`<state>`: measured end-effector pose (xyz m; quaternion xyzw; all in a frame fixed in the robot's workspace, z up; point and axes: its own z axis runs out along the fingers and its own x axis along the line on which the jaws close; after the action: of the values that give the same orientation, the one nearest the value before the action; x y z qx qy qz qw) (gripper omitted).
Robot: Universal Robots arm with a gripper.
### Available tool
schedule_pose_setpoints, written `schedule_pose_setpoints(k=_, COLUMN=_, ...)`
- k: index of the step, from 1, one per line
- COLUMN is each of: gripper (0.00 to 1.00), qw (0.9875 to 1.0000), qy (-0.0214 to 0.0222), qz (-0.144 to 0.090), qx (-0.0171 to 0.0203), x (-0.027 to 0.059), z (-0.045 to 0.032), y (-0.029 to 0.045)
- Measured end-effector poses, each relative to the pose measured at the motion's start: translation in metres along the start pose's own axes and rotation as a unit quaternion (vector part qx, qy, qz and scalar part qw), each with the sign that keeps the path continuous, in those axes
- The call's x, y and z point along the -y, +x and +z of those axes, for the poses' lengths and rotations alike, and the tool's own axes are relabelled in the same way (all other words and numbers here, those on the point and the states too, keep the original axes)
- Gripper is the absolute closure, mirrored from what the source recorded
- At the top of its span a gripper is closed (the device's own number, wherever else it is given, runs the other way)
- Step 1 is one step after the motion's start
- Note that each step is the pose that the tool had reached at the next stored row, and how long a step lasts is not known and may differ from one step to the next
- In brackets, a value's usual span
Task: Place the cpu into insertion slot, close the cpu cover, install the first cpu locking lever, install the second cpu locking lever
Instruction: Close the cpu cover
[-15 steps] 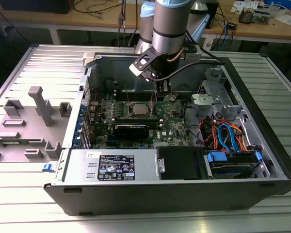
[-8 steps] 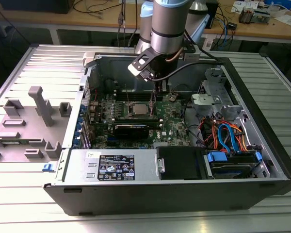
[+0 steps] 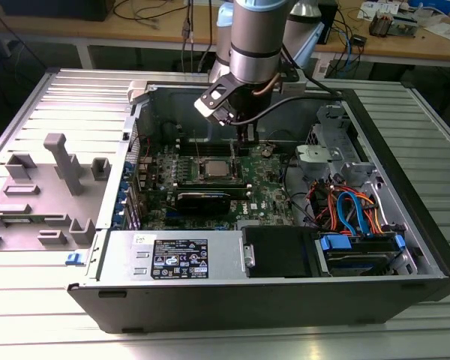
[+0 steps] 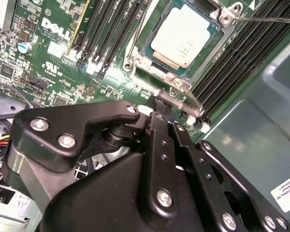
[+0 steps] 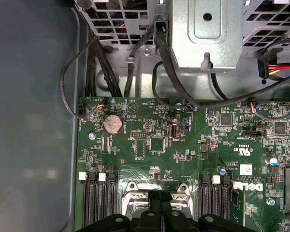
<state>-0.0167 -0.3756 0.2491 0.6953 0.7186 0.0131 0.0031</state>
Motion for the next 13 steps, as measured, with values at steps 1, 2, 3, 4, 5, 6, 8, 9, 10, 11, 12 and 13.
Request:
schedule_pose_setpoints(k=1, gripper=0.89, qw=1.0000, qy=0.0000, qz=0.000, qx=0.0000, x=0.0006, z=0.0000, y=0.0000)
schedule_pose_setpoints(k=2, gripper=0.89, qw=1.0000, qy=0.0000, qz=0.000, qx=0.0000, x=0.0006, z=0.0000, y=0.0000)
schedule_pose_setpoints(k=3, gripper=0.89, qw=1.0000, qy=0.0000, qz=0.000, qx=0.0000, x=0.0008, z=0.0000, y=0.0000)
schedule_pose_setpoints(k=4, gripper=0.89, qw=1.0000, qy=0.0000, qz=0.000, qx=0.0000, x=0.0009, z=0.0000, y=0.0000)
schedule_pose_setpoints(k=5, gripper=0.89, qw=1.0000, qy=0.0000, qz=0.000, qx=0.0000, x=0.0009, z=0.0000, y=0.0000)
schedule_pose_setpoints(k=6, gripper=0.89, qw=1.0000, qy=0.0000, qz=0.000, qx=0.0000, x=0.0010, z=0.0000, y=0.0000)
schedule_pose_setpoints(k=8, gripper=0.89, qw=1.0000, qy=0.0000, qz=0.000, qx=0.0000, x=0.0010, z=0.0000, y=0.0000)
schedule_pose_setpoints(k=9, gripper=0.89, qw=1.0000, qy=0.0000, qz=0.000, qx=0.0000, x=0.0011, z=0.0000, y=0.0000)
schedule_pose_setpoints(k=10, gripper=0.89, qw=1.0000, qy=0.0000, qz=0.000, qx=0.0000, x=0.0011, z=0.0000, y=0.0000)
schedule_pose_setpoints(k=11, gripper=0.89, qw=1.0000, qy=0.0000, qz=0.000, qx=0.0000, x=0.0011, z=0.0000, y=0.0000)
schedule_pose_setpoints(k=12, gripper=0.89, qw=1.0000, qy=0.0000, qz=0.000, qx=0.0000, x=0.0012, z=0.0000, y=0.0000)
schedule_pose_setpoints(k=13, gripper=0.89, qw=1.0000, qy=0.0000, qz=0.000, qx=0.0000, x=0.0012, z=0.0000, y=0.0000)
